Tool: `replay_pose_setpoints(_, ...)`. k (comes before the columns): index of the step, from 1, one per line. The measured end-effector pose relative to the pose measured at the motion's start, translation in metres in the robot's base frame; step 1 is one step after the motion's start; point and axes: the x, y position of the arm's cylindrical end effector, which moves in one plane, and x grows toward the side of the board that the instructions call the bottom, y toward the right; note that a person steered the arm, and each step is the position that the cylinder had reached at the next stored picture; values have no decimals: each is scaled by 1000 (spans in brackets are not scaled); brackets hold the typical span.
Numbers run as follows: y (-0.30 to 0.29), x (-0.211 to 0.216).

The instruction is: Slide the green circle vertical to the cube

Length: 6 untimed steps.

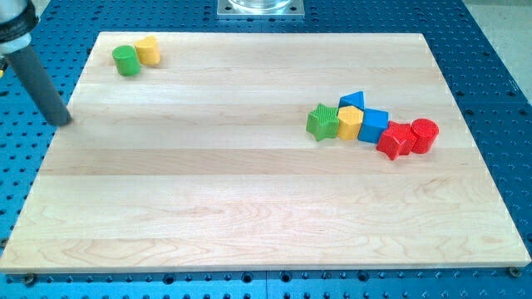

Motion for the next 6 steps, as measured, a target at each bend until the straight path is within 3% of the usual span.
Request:
replay_pose_setpoints(2, 4, -88)
replay_pose_setpoints(4, 29, -119)
replay_pose_setpoints(5, 77, -111)
replay_pose_setpoints(6, 196, -88)
